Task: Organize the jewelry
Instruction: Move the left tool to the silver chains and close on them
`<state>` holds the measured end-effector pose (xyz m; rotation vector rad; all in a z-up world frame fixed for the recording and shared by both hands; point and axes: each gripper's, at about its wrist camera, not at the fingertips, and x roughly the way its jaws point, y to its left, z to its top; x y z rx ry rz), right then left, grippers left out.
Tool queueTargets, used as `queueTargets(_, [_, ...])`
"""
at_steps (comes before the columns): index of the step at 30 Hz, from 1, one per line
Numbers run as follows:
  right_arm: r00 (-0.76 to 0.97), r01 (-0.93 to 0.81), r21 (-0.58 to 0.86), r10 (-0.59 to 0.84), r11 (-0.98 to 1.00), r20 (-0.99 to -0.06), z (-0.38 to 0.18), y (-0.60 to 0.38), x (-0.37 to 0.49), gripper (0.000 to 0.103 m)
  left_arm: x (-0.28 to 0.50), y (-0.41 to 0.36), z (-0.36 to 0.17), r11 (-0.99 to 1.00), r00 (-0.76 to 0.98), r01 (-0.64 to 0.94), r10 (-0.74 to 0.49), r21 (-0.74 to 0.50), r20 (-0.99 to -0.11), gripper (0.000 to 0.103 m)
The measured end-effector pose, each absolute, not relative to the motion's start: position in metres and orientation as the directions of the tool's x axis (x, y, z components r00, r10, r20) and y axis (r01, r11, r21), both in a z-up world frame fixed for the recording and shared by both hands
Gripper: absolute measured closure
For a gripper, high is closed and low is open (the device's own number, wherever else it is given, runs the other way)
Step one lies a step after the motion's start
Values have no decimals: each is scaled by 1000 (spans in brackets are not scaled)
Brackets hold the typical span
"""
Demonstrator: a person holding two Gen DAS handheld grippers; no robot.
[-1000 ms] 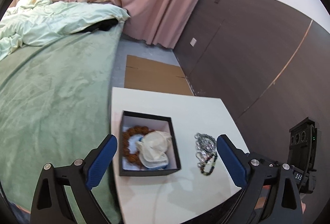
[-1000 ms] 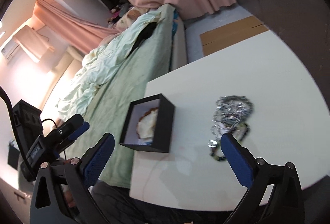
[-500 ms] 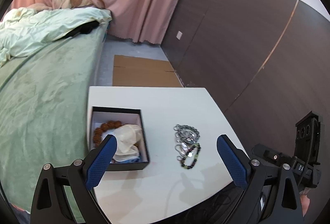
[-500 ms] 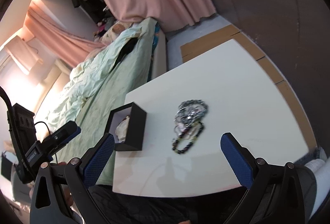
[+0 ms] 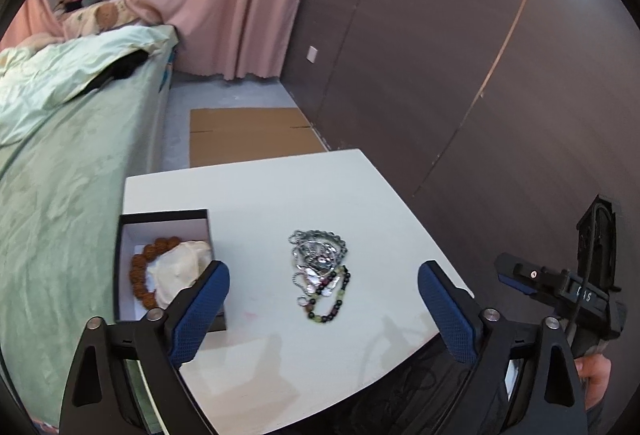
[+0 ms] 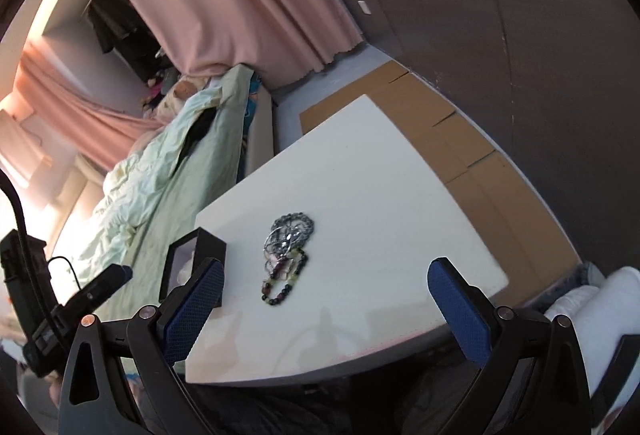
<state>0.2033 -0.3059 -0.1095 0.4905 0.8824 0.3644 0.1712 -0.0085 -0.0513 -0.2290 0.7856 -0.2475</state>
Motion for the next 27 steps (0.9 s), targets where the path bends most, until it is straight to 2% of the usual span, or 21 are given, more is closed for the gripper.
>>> queueTargets(2, [581,-95,559,501,824,-641,-113,-312,204,0,176,-16,-55,945,662,150,-315,-292,-680,19])
queueTargets(4, [574,-101,574,519,812,-634,-116,-315,205,0,181,-24,-60,945,640,160,-320,-286,-698,30])
queueTargets(7, [576,-108,578,525,809,-627,-119,-319,204,0,189,-31,-69,941,613,167,-333,-294,-717,39])
queueTargets(17, [551,-92,601,543,794,-634,-135,-323,216,2,228,-45,-99,947,529,113,-312,-299,-789,39])
queueTargets(22, [530,-72,625,560,778,-636,-143,-328,225,2,255,-57,-123,961,432,49,-265,-271,-862,38])
queueTargets(27, [528,-54,589,524,806,-668,-146,-336,231,2,273,-58,-136,958,409,-4,-260,-287,-875,38])
